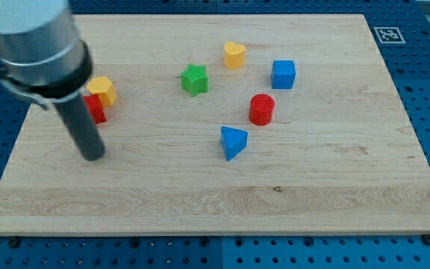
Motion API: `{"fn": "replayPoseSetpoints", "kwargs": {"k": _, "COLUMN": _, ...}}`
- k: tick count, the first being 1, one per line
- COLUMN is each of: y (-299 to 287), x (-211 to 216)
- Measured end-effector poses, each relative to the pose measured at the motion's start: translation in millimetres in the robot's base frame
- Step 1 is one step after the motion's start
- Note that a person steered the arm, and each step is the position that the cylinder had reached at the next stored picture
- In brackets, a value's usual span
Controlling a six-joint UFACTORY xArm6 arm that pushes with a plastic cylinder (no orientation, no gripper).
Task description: Push the green circle into the yellow hexagon
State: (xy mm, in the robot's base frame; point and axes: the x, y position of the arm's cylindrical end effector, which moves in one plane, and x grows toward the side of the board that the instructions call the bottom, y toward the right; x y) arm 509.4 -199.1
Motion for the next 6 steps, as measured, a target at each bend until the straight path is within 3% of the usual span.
{"fn": "replayPoseSetpoints", "kwargs": {"k": 1, "y": -48, "x": -29}}
{"fn": "replayPoseSetpoints", "kwargs": {"k": 3, "y": -87, "x": -78}}
{"fn": "replayPoseSetpoints", "kwargs": {"k": 4, "y": -81, "x": -84}}
{"fn": "replayPoseSetpoints", "kwargs": {"k": 6, "y": -13, "x": -72}}
